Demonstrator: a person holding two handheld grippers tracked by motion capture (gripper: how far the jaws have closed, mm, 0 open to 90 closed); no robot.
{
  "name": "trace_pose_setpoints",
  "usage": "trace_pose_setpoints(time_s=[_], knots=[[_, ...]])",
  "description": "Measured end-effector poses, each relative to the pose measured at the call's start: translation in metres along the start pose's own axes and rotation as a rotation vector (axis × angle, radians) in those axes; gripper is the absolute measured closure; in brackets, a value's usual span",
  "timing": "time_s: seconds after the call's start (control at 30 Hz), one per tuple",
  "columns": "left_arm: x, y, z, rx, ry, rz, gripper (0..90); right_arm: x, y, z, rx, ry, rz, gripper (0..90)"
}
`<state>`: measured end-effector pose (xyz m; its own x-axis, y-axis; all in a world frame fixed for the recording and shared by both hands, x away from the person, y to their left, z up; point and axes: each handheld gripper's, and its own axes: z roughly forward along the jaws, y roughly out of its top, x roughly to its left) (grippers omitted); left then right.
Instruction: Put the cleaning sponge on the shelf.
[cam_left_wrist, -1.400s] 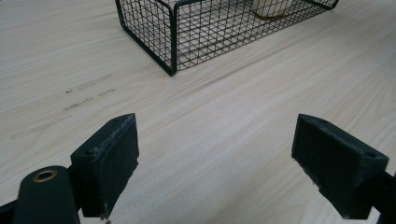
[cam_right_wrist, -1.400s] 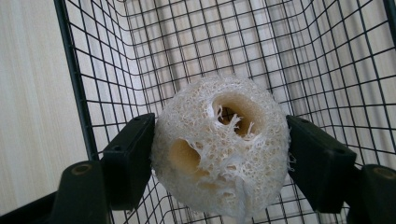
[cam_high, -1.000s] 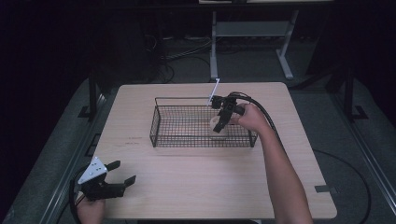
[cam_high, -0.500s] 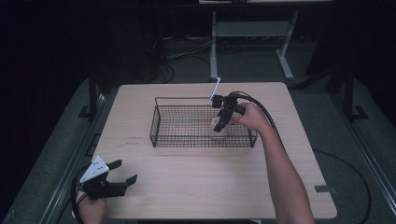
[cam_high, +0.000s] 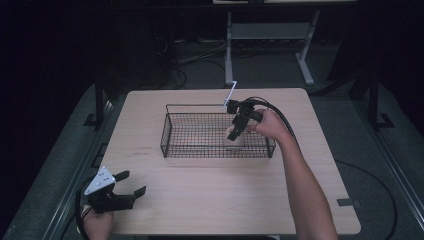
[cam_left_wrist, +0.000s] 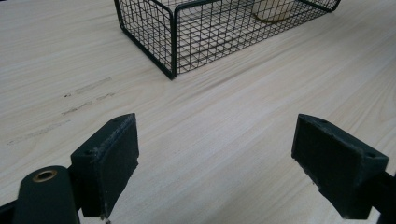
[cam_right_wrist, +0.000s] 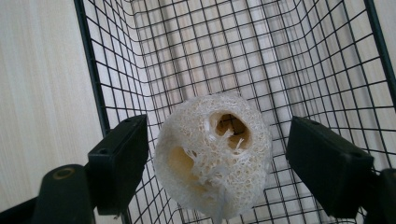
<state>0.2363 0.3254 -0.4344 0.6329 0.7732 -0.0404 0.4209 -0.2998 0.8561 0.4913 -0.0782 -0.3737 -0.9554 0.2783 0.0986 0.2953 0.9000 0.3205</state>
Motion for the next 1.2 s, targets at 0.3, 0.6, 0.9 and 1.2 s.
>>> trace_pose_setpoints(time_s=[0.3,0.6,0.9,1.2], knots=[[0.000,-0.001,-0.001,0.000,0.001,-0.002,13.7,0.002,0.000,-0.003,-0.017,0.004,0.001,19.4],[0.000,-0.001,-0.002,-0.007,-0.003,0.000,13.7,0.005,0.000,-0.012,-0.037,-0.003,0.016,18.1],[0.000,-0.001,-0.002,-0.006,-0.004,0.003,13.7,0.008,0.000,-0.017,-0.038,-0.008,0.021,17.2],[0.004,-0.003,-0.006,-0.016,0.012,-0.014,13.7,0.014,-0.001,-0.029,-0.065,-0.008,0.012,17.3]])
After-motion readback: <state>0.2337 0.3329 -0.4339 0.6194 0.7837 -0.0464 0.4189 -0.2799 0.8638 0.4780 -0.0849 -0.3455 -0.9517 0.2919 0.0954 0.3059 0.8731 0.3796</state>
